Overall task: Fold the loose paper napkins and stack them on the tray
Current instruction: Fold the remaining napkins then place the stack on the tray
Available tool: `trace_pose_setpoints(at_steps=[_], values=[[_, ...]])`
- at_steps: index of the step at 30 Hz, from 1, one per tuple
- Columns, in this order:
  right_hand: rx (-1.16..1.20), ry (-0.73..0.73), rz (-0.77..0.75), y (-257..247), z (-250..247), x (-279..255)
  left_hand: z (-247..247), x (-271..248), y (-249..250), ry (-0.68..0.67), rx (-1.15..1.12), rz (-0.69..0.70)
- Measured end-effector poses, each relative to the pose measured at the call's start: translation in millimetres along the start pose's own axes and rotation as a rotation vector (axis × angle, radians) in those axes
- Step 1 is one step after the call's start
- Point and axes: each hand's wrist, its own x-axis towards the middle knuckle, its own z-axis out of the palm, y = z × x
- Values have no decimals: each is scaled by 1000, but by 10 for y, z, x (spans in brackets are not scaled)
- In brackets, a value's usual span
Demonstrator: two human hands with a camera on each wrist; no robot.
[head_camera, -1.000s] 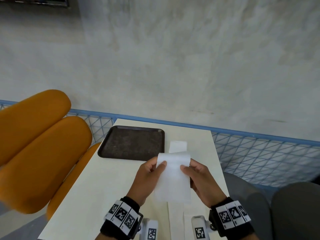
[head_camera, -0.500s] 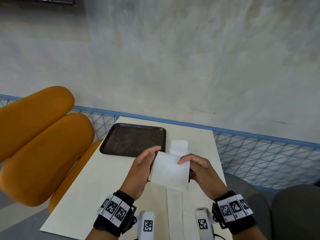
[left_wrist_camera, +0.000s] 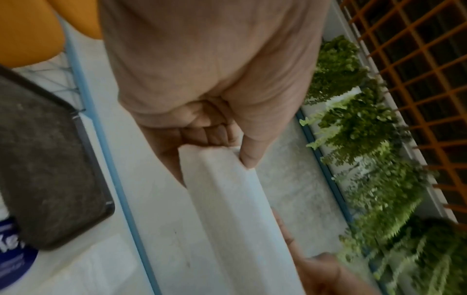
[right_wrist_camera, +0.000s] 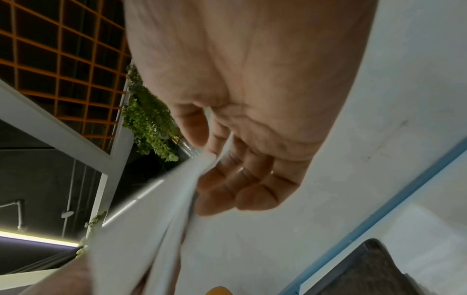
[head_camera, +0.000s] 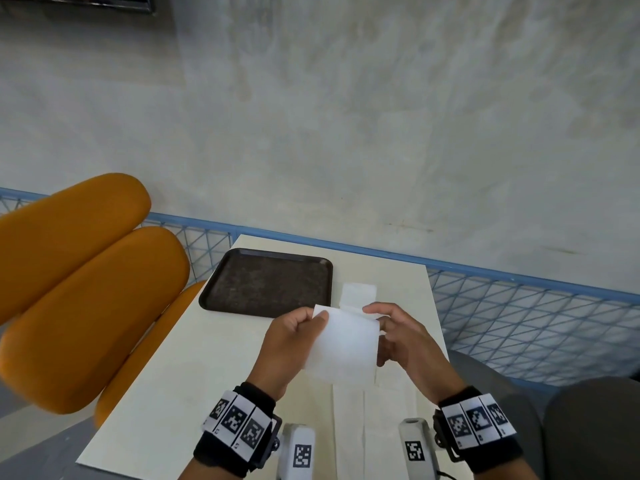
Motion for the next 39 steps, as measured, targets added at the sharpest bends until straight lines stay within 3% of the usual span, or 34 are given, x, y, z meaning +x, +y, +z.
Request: trace_pose_setpoints(at_steps=[2,5,10,16,20,29,33,36,39], values=[[4,-3,20,-32,-26,43,-13,17,12,5,74,50],[-283,60,-65,-66,14,133,-8,63,7,-18,149,104],[-642,41,-223,-53,160,305,31,78,41,-11,204,148],[-753,55,-313,-123,325,350,-40,88,30,64,254,243],[-811,20,-332,-165,334,320,-141,84,45,45,330,301],[-659,164,-193,-19,143,210,-214,113,-94,105,182,230],[-467,323,-167,108,113,249,-96,154,-145,109,116,211],[-255,358,-134,214,182,282,-5,208,-197,152,34,165],[-333,348,-106,324,287,363,93,296,-233,176,-65,93]])
